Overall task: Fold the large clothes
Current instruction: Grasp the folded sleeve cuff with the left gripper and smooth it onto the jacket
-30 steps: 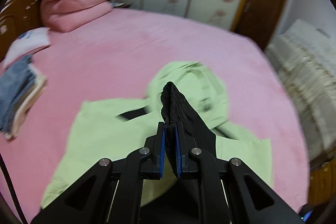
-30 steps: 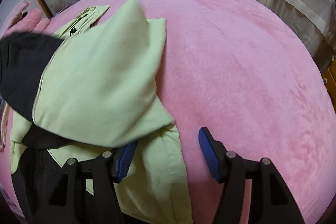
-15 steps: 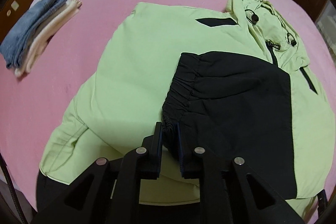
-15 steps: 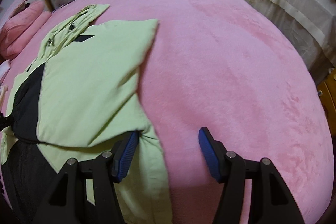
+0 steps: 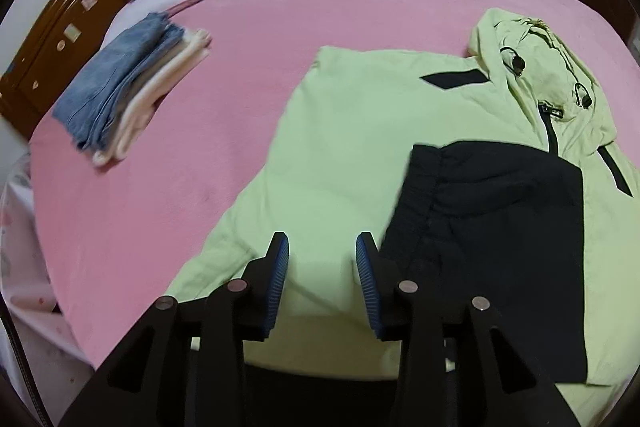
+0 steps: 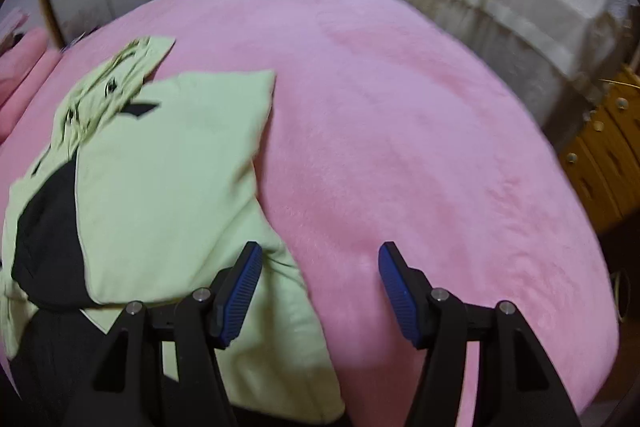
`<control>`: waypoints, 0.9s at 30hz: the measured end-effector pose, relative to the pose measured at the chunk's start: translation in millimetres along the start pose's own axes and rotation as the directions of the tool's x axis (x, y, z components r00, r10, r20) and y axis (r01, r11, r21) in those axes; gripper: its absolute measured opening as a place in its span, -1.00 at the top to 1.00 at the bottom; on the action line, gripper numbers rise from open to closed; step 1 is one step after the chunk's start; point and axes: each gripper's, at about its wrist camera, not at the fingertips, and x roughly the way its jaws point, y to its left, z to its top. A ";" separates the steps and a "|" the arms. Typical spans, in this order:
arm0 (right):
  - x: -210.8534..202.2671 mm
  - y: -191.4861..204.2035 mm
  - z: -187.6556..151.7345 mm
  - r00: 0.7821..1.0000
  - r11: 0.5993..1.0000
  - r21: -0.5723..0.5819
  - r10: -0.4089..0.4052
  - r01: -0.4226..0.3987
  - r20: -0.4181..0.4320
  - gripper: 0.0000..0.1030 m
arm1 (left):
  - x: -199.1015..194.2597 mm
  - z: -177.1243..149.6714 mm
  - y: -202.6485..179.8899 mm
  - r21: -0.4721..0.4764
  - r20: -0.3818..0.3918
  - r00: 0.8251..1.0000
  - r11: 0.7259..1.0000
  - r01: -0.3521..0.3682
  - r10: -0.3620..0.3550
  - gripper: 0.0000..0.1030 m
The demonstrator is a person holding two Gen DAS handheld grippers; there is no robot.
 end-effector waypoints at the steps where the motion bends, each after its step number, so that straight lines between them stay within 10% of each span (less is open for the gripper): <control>1: -9.4 4.3 0.9 0.999 1.000 -0.005 0.010 -0.010 0.035 -0.15 | -6.0 -2.6 0.2 -0.003 -0.003 1.000 1.000 0.019 -0.019 0.35; 3: -28.6 19.1 1.7 0.990 0.996 -0.043 0.081 -0.077 0.112 -0.05 | -19.1 -10.6 -6.3 0.002 -0.003 0.994 0.994 0.107 -0.107 0.35; 6: -23.1 53.3 0.1 0.938 0.937 -0.098 0.341 -0.335 0.058 0.85 | -23.2 -19.5 -37.1 0.070 -0.088 0.949 0.949 0.308 -0.302 0.36; 8: -6.7 74.7 1.1 0.865 0.865 -0.020 0.500 -0.501 -0.038 1.00 | -14.5 -23.3 -62.9 0.085 -0.185 0.902 0.908 0.410 -0.390 0.48; 11: 18.8 105.8 2.7 0.671 0.675 0.162 0.737 -0.720 -0.084 1.00 | 2.7 -26.7 -94.0 0.092 -0.269 0.866 0.883 0.460 -0.422 0.58; 13: 44.2 122.4 2.4 0.638 0.653 0.243 0.756 -0.717 -0.147 1.00 | 16.8 -26.9 -104.5 0.109 -0.299 0.883 0.906 0.409 -0.363 0.68; 17: 85.5 120.5 -0.7 0.733 0.779 0.207 0.627 -0.592 -0.264 1.00 | 35.4 -18.5 -96.6 0.110 -0.261 0.910 0.927 0.359 -0.322 0.81; 20: 95.1 61.2 7.7 0.782 0.802 0.180 0.596 -0.569 -0.183 1.00 | 38.3 -12.2 -85.0 0.241 -0.133 0.986 0.962 0.129 -0.099 0.82; 23: 87.2 4.8 19.0 0.907 0.913 0.134 0.402 -0.386 -0.125 1.00 | 47.6 -8.7 -72.3 0.250 -0.129 0.983 0.955 0.156 -0.127 0.84; 27: 67.0 -13.1 35.4 0.979 0.977 0.083 0.200 -0.196 -0.039 1.00 | 41.4 -13.3 -85.9 0.310 -0.086 0.995 0.948 0.066 -0.041 0.84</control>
